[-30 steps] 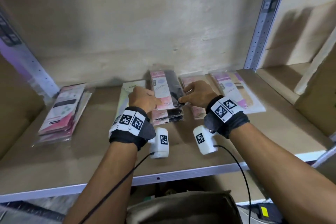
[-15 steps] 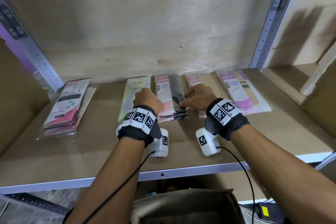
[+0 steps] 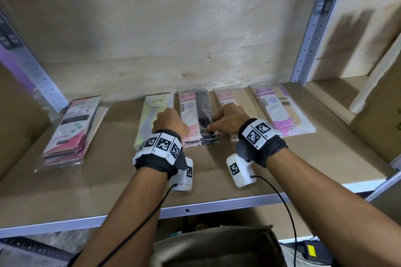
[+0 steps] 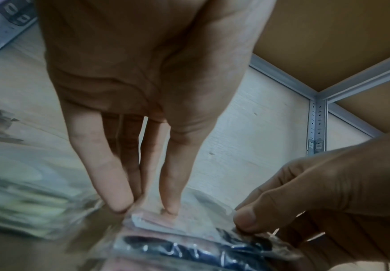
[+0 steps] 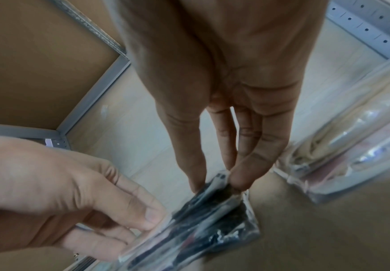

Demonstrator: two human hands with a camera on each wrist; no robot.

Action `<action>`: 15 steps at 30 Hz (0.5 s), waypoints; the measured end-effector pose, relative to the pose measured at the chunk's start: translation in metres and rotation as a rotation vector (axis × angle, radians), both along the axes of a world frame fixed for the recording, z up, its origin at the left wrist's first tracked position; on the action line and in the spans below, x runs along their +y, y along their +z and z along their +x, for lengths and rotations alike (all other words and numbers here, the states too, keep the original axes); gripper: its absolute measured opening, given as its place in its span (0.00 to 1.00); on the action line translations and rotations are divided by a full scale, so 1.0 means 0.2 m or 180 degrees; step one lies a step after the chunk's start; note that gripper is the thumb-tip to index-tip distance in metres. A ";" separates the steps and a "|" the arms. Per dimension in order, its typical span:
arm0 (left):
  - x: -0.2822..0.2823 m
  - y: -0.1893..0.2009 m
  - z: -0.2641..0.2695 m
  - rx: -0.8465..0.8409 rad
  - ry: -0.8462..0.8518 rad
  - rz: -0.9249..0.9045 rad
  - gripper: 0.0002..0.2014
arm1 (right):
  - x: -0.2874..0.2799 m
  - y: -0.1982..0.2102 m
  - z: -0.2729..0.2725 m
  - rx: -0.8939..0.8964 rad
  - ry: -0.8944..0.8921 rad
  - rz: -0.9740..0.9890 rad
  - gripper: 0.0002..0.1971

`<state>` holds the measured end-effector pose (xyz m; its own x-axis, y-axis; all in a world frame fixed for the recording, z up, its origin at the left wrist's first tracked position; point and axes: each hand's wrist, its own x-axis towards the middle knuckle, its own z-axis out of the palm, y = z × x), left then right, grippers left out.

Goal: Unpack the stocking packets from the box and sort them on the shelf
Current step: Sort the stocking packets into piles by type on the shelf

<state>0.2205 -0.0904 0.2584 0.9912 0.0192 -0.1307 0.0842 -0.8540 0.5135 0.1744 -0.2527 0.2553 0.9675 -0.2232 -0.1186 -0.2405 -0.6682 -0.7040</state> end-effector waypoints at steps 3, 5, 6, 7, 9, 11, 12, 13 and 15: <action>-0.01 0.01 -0.02 -0.0115 -0.0005 0.0163 0.21 | 0.01 0.01 -0.01 0.0038 0.0016 -0.0039 0.14; -0.02 0.02 -0.03 -0.0208 0.0001 0.0208 0.21 | 0.01 0.01 -0.01 0.0047 0.0039 -0.0094 0.14; -0.01 0.02 -0.04 -0.0259 0.0006 0.0209 0.20 | 0.01 0.02 -0.02 0.0048 0.0047 -0.0119 0.14; 0.00 0.03 -0.04 -0.0311 0.0006 0.0188 0.20 | 0.01 0.02 -0.02 0.0041 0.0046 -0.0149 0.15; 0.04 0.05 -0.06 -0.0429 -0.0029 0.0101 0.18 | 0.01 0.04 -0.03 -0.0021 -0.0013 -0.0261 0.20; 0.09 0.08 -0.05 -0.0546 -0.0086 0.0016 0.14 | 0.02 0.06 -0.05 -0.0156 -0.0096 -0.0384 0.25; 0.13 0.09 -0.05 -0.0615 -0.0090 -0.0047 0.13 | 0.02 0.07 -0.05 -0.0260 -0.0117 -0.0422 0.24; 0.17 0.11 -0.04 -0.0692 -0.0059 -0.0143 0.14 | 0.03 0.08 -0.05 -0.0369 -0.0124 -0.0456 0.22; 0.26 0.15 -0.02 -0.0827 0.0071 -0.0314 0.13 | 0.06 0.10 -0.04 -0.0517 -0.0067 -0.0506 0.20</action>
<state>0.2174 -0.0383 0.2880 0.9912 0.0413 0.1255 -0.0428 -0.7982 0.6009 0.1658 -0.2398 0.2749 0.9660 -0.2471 0.0765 -0.1478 -0.7700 -0.6208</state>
